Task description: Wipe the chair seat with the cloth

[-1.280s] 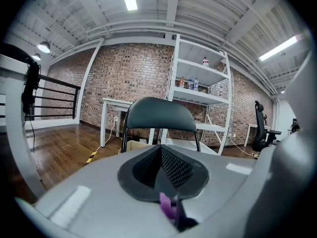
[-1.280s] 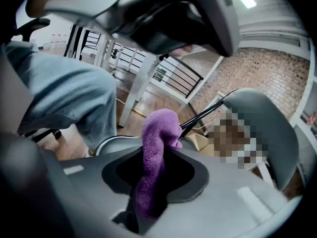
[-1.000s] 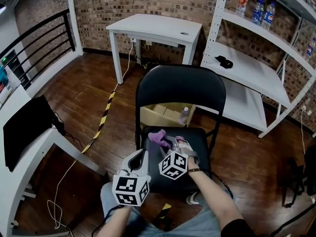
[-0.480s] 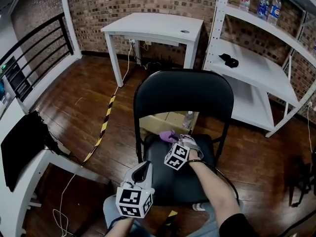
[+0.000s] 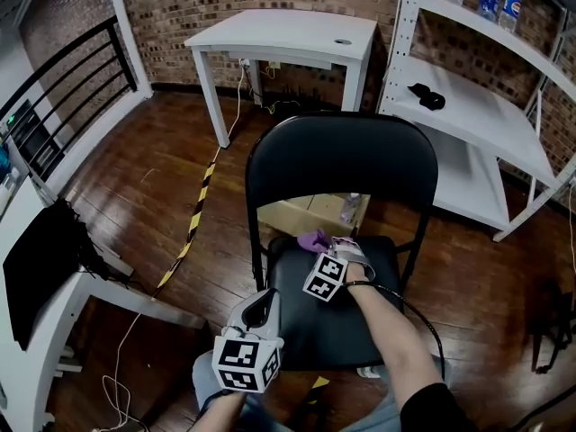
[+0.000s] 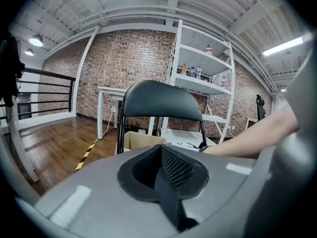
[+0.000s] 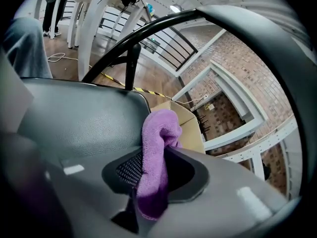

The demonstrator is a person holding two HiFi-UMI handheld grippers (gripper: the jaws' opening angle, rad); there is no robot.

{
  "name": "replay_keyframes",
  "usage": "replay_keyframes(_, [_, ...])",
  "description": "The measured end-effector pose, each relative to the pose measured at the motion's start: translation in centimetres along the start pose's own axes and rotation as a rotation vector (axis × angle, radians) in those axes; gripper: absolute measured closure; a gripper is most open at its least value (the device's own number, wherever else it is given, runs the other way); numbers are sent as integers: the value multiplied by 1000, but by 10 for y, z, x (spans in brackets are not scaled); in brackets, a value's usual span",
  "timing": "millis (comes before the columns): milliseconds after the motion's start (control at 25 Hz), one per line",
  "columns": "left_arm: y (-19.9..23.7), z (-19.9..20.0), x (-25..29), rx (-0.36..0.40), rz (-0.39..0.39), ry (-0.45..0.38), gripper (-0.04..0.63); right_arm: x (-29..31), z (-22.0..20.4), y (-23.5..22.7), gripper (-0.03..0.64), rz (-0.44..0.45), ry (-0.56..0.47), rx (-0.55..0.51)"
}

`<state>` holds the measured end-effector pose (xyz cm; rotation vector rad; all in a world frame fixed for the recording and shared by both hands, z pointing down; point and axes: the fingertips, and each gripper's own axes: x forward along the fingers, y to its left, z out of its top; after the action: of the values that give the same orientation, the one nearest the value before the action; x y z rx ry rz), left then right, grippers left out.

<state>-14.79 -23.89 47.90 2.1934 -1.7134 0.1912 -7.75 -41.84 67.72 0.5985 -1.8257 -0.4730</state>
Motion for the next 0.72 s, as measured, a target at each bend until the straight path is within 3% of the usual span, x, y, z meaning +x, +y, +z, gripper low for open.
replay_keyframes(720, [-43, 3, -27, 16, -4, -44, 591, -98, -27, 109, 512, 86, -59, -26])
